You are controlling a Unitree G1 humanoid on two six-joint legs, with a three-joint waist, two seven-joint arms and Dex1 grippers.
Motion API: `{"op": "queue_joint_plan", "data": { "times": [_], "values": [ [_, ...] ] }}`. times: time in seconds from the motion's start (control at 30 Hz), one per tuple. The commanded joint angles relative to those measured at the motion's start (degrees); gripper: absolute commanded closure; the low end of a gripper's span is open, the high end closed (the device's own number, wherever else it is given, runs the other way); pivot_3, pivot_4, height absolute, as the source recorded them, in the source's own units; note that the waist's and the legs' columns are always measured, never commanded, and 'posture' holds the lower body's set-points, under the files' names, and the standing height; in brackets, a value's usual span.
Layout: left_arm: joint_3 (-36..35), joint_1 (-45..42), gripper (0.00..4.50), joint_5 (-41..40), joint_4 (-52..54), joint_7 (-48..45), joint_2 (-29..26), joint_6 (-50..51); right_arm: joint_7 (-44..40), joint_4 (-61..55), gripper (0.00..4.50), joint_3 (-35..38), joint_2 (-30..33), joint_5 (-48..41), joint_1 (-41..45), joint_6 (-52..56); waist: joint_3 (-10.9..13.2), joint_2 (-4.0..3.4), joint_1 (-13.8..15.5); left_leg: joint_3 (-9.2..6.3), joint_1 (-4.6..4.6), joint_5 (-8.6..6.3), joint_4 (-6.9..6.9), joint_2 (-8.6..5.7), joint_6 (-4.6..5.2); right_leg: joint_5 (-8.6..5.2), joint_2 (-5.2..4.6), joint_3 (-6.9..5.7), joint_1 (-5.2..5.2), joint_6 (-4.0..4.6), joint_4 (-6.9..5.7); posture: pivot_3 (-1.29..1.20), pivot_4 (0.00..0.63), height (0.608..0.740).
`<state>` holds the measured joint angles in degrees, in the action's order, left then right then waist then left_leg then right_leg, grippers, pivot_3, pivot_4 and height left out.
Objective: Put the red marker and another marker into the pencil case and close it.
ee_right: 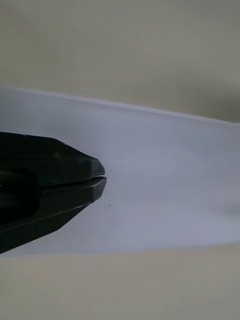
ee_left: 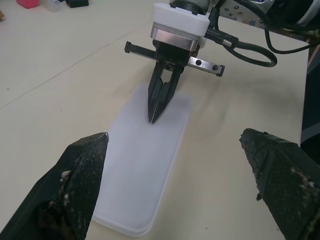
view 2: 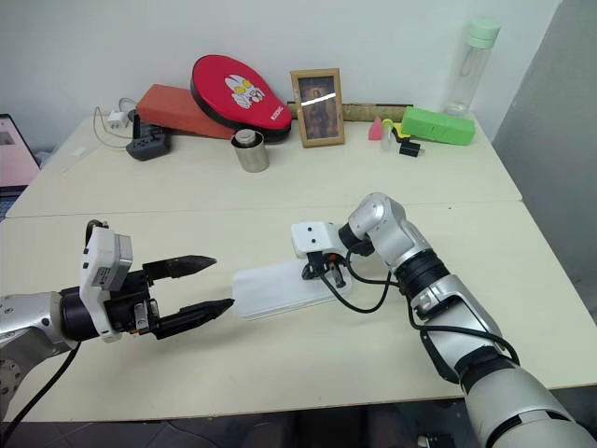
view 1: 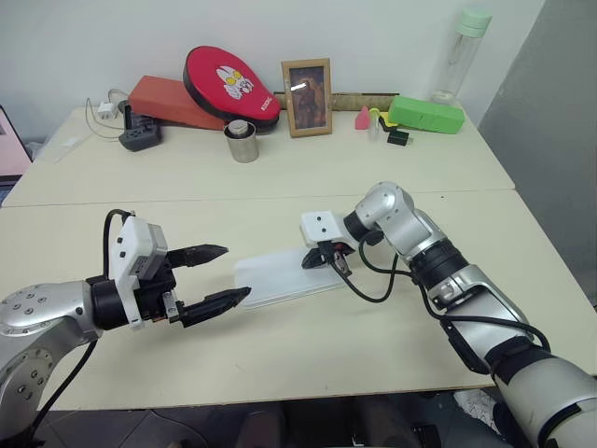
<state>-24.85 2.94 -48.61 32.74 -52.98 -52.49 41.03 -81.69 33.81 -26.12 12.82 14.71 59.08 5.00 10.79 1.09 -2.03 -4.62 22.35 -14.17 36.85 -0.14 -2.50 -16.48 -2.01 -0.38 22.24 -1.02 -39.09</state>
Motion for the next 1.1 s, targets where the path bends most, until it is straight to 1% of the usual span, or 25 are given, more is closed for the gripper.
{"op": "queue_joint_plan", "data": {
  "times": [0.03,0.13,0.27,0.37,0.47,0.53,0.57,0.6,0.73,0.8,0.83,1.0,1.1],
  "values": [
    [0.67,-1.72,0.00,0.31,-0.41,-0.51,-1.09,-0.64,1.29,-1.15,4.48,-2.72,0.50,1.38,-2.86,1.98,-0.01,0.00,-0.04,0.00,-0.03,0.00,0.00,0.00,0.00,0.00,0.01,0.00,-0.03,0.00,0.00,0.00,0.150,0.740],
    [0.98,-2.21,0.00,0.44,-0.70,-0.55,-1.21,-0.47,-0.59,-5.51,4.48,-0.54,1.35,-2.38,-4.87,5.29,-0.02,0.01,0.01,0.03,-0.28,-0.01,-0.06,0.00,0.01,0.00,0.01,0.05,-0.20,0.01,0.01,0.00,0.150,0.740],
    [1.07,-2.35,0.00,0.42,-0.73,-0.14,-1.22,-0.24,-0.84,-16.04,4.48,6.79,3.48,-11.19,-8.95,13.97,-0.02,0.01,0.20,0.01,-0.27,-0.01,-0.08,0.06,0.01,-0.01,0.00,0.05,-0.21,0.02,0.03,0.00,0.150,0.740],
    [0.31,-3.36,0.00,1.81,-2.97,2.78,-0.49,-0.16,3.56,-23.23,4.48,15.22,5.67,-17.68,-12.41,19.86,0.01,-0.02,0.32,-0.01,-0.09,-0.01,-0.05,0.05,0.01,0.00,-0.05,0.03,-0.13,0.02,0.05,0.00,0.150,0.740],
    [-0.17,-4.22,0.00,2.32,-4.72,4.40,-0.11,-0.15,7.13,-27.15,4.48,19.17,8.26,-20.50,-14.43,24.19,0.01,-0.03,0.38,-0.04,0.08,0.00,0.00,0.01,0.01,0.00,-0.08,0.00,0.00,0.01,0.03,0.00,0.150,0.740],
    [-0.72,-6.36,0.00,3.01,-7.86,6.77,0.81,-0.58,10.07,-29.24,4.13,21.96,10.89,-21.52,-15.94,26.67,0.00,-0.02,0.37,-0.04,0.06,-0.01,0.00,-0.01,0.01,0.00,-0.08,-0.02,-0.02,0.01,0.05,0.00,0.150,0.740],
    [-0.99,-7.03,0.00,3.52,-9.45,7.14,0.93,-1.06,11.16,-30.09,4.07,23.27,12.30,-22.15,-16.59,28.13,-0.01,0.00,0.36,-0.04,0.07,-0.01,-0.02,-0.02,0.01,0.00,-0.08,-0.03,-0.01,0.00,0.05,0.00,0.150,0.740],
    [-1.32,-7.35,0.00,4.81,-11.29,7.42,0.68,-1.93,11.72,-31.00,3.68,24.08,13.80,-22.33,-17.41,28.66,0.00,-0.01,0.37,-0.01,0.07,-0.01,-0.02,-0.02,0.01,0.00,-0.08,-0.04,-0.02,0.00,0.07,0.00,0.150,0.740],
    [-2.25,-8.98,0.00,7.99,-17.14,8.15,0.34,-4.02,15.43,-31.98,2.74,25.99,17.57,-23.07,-19.02,30.26,0.01,-0.03,0.21,0.05,0.11,-0.01,-0.03,-0.06,0.02,0.00,-0.07,-0.04,0.03,0.01,0.06,0.00,0.150,0.740],
    [-2.11,-9.97,0.00,11.50,-22.44,8.59,-0.07,-6.68,18.04,-31.08,2.18,28.20,20.30,-22.84,-20.08,30.90,0.01,-0.03,0.13,0.06,0.11,-0.01,-0.02,-0.07,0.02,0.00,-0.07,-0.01,0.04,0.01,0.06,0.00,0.150,0.740],
    [-2.07,-10.46,0.00,12.86,-24.81,8.72,-0.20,-7.80,19.17,-30.65,2.05,29.10,21.30,-22.86,-20.46,31.09,0.01,-0.03,0.21,0.08,0.10,-0.01,-0.02,-0.08,0.02,0.00,-0.07,-0.01,0.04,0.01,0.05,0.00,0.150,0.740],
    [-0.16,-12.13,0.00,18.87,-33.60,8.34,-0.86,-12.57,23.36,-29.93,0.74,30.54,23.72,-23.86,-21.70,31.61,0.01,-0.02,0.16,0.17,0.13,-0.01,-0.02,-0.05,0.02,0.00,-0.07,-0.03,0.04,0.01,0.07,0.00,0.150,0.740],
    [1.48,-12.93,0.00,21.36,-36.82,7.30,-1.15,-13.94,25.26,-30.44,0.05,31.15,23.99,-24.52,-22.43,32.19,0.01,-0.02,0.24,0.16,0.15,-0.01,-0.02,-0.03,0.03,0.00,-0.08,-0.06,0.04,0.01,0.06,0.00,0.150,0.740]
  ]
}}
